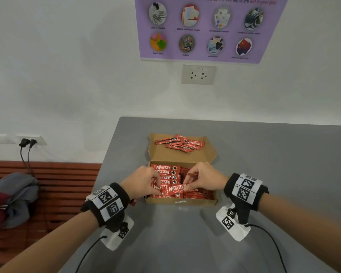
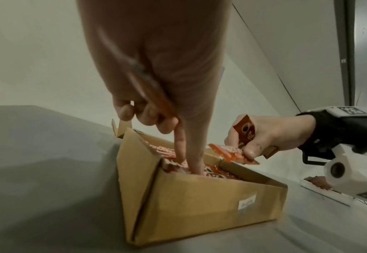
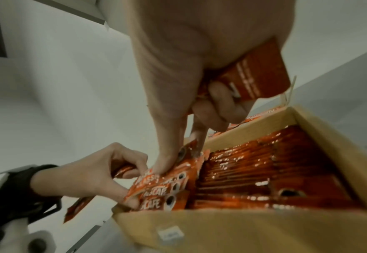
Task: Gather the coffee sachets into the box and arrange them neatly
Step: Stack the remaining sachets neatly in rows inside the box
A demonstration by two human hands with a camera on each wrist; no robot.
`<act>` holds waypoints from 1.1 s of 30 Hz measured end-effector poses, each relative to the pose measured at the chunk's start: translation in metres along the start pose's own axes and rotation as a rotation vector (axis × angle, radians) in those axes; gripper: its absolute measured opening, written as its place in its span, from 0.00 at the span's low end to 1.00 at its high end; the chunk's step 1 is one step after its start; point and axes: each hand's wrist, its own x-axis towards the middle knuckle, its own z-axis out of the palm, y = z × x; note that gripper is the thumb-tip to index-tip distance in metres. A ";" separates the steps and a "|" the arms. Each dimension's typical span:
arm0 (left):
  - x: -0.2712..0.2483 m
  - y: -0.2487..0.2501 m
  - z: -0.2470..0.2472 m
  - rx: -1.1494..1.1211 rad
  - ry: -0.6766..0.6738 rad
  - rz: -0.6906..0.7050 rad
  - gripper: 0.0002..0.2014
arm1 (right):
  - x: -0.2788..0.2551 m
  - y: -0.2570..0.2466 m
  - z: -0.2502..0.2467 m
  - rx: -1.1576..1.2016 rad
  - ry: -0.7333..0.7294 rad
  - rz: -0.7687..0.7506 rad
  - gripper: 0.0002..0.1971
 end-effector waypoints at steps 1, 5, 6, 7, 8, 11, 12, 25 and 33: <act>-0.001 0.001 0.000 0.027 0.005 0.005 0.11 | 0.001 0.000 0.004 -0.012 -0.008 -0.005 0.08; -0.003 0.003 0.000 0.092 0.031 0.036 0.10 | 0.003 -0.002 0.014 -0.100 -0.027 0.001 0.08; -0.003 0.003 0.000 0.097 0.038 0.038 0.10 | 0.004 -0.003 0.015 -0.111 -0.017 0.004 0.08; -0.003 0.003 -0.001 0.103 0.043 0.038 0.09 | 0.005 -0.005 0.017 -0.119 -0.012 0.004 0.07; -0.003 0.002 -0.001 0.110 0.049 0.038 0.09 | 0.005 -0.007 0.018 -0.126 -0.016 -0.003 0.07; -0.005 -0.002 -0.002 0.127 0.052 0.031 0.09 | 0.006 -0.014 0.020 -0.157 -0.037 -0.022 0.07; -0.006 -0.003 -0.003 0.129 0.050 0.029 0.09 | 0.008 -0.015 0.019 -0.173 -0.031 -0.024 0.07; -0.010 -0.005 -0.015 0.103 0.133 0.014 0.06 | 0.019 -0.017 0.003 -0.181 0.055 -0.034 0.06; -0.006 0.000 -0.009 0.067 0.149 -0.032 0.09 | 0.013 -0.016 0.012 -0.215 -0.032 -0.029 0.07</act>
